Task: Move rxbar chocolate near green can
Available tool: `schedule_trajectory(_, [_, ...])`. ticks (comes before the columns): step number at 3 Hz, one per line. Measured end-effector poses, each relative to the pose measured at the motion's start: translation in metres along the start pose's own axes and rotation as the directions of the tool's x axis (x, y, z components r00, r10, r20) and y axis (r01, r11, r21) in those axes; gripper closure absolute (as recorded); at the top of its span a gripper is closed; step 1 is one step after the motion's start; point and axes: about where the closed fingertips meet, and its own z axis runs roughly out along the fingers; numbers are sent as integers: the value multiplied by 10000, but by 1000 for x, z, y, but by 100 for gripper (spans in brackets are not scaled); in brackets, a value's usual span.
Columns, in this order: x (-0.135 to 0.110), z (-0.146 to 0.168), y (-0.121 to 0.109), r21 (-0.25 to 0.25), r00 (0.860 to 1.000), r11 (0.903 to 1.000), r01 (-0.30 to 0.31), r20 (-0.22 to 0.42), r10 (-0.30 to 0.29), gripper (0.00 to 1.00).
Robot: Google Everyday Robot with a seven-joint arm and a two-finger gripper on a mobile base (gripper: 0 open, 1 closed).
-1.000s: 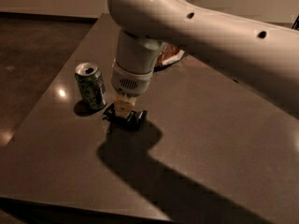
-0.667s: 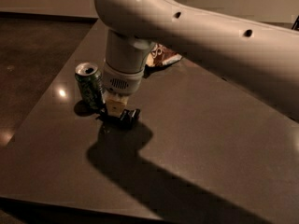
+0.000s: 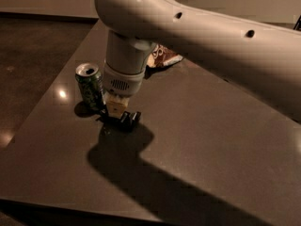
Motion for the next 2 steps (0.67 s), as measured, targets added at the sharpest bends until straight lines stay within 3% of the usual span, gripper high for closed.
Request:
schedule_trajectory(1, [-1, 0, 1, 3, 10000, 10000, 19, -3, -19, 12])
schedule_trajectory(2, [-1, 1, 1, 6, 10000, 10000, 36, -6, -36, 0])
